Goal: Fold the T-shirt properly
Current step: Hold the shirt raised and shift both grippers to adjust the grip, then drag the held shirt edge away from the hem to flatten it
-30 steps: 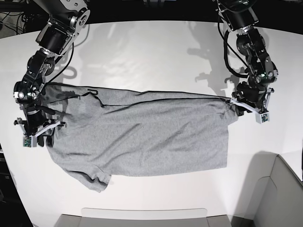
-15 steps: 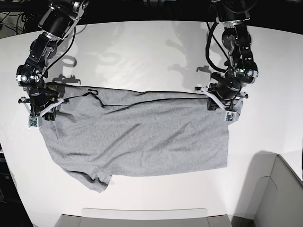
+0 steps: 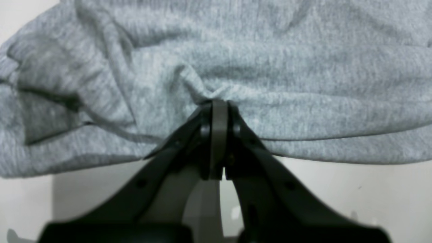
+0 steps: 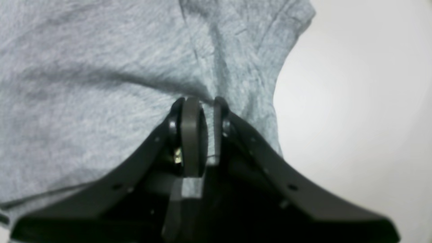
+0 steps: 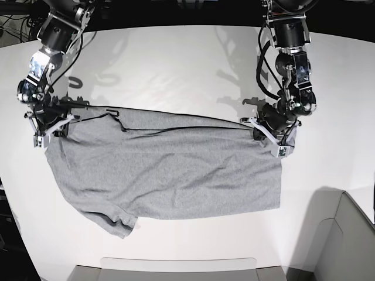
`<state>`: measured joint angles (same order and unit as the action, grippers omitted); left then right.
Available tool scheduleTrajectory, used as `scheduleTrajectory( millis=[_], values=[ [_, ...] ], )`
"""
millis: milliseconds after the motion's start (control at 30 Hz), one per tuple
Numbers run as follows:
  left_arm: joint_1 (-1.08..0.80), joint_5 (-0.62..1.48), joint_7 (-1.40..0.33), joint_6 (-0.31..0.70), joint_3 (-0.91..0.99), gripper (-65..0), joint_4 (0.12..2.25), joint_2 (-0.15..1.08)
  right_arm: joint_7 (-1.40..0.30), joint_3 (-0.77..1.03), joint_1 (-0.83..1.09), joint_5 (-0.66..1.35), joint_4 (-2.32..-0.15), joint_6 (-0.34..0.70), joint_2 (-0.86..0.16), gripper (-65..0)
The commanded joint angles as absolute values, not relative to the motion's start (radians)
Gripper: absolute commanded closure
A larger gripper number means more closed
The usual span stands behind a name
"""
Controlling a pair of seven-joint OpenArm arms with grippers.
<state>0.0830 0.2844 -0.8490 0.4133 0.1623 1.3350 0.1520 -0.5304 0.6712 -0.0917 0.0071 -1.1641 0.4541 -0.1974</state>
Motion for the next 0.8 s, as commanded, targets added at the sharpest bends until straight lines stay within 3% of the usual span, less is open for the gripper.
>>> scheduleTrajectory(
  millis=[0,367,633,767],
  values=[
    [0.051,0.257,-0.905,0.412,0.163,0.0,1.357,0.165,-0.59,0.674,-0.073,-0.024,-1.184,0.455,-0.205,-8.6],
    [-0.206,0.26,-0.905,0.412,0.163,0.0,1.575,0.174,-0.588,0.674,0.053,-0.022,-1.282,0.456,-0.205,-8.6],
    [-0.205,0.26,-0.905,0.412,0.234,0.0,1.689,0.168,-0.588,0.674,0.039,-0.021,-1.282,0.456,-0.203,-8.6],
    [-0.113,0.259,-0.905,0.412,0.237,0.0,1.685,0.173,-0.593,0.674,0.036,-0.021,-1.282,0.456,-0.203,-8.6]
  ],
)
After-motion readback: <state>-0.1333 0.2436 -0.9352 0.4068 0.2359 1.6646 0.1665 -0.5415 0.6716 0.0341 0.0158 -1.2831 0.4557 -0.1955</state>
